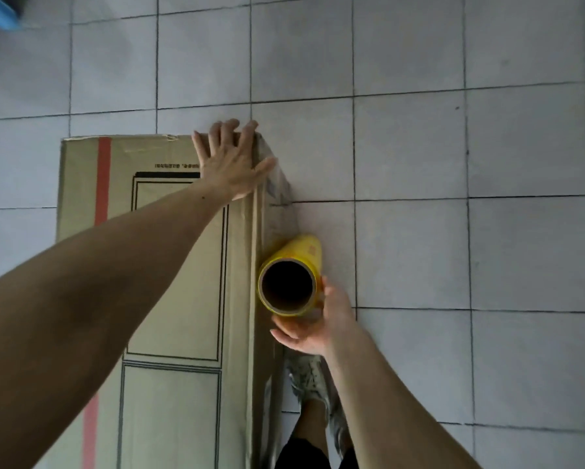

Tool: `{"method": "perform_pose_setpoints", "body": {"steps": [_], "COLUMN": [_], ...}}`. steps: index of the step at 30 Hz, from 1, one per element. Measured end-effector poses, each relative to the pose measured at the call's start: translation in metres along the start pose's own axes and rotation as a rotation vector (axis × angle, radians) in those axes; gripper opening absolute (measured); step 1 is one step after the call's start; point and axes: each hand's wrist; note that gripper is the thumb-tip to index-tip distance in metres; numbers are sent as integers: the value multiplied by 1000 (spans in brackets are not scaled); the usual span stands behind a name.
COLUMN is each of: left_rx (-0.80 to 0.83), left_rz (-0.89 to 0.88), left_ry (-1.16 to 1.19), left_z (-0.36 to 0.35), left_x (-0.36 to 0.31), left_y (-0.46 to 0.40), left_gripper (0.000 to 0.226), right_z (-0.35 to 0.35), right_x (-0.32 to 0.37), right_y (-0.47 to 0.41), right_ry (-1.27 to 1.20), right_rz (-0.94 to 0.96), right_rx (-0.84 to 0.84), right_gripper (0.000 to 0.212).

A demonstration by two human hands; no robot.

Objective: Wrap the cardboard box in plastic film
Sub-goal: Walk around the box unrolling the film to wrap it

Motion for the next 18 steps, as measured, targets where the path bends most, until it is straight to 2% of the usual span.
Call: {"method": "perform_pose_setpoints", "body": {"steps": [2, 5, 8, 10, 12, 15, 18], "left_rx": [-21, -49, -75, -75, -66, -42, -20], "left_rz": [18, 1, 0, 15, 19, 29, 32], "left_ry": [-13, -56, -68, -63, -72, -75, -63], "left_z": [-10, -29, -39, -39, -38, -37, -35], "left_x": [-6, -10, -11, -14, -15, -15, -15], "left_y": [16, 46, 54, 53, 52, 53, 52], "left_gripper": [100, 111, 104, 100, 97, 96, 97], "right_z": [-8, -30, -54, -61, -55, -27, 7], "right_x": [23, 51, 60, 55, 47, 30, 0], "right_y": [0, -5, 8, 13, 12, 4, -11], "right_ry": [255, 553, 806, 883, 831, 610, 359], "right_rz": [199, 344, 315, 303, 293, 225, 161], "right_rx": [-123, -143, -116, -70, -69, -6, 59], "right_gripper": [37, 44, 67, 86, 88, 58, 60]}}
Point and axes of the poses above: each hand's wrist, its own y-axis away from the middle knuckle, its own z-axis out of the back of the hand, x = y × z, and after that the axes turned 5 degrees about -y, right-handed
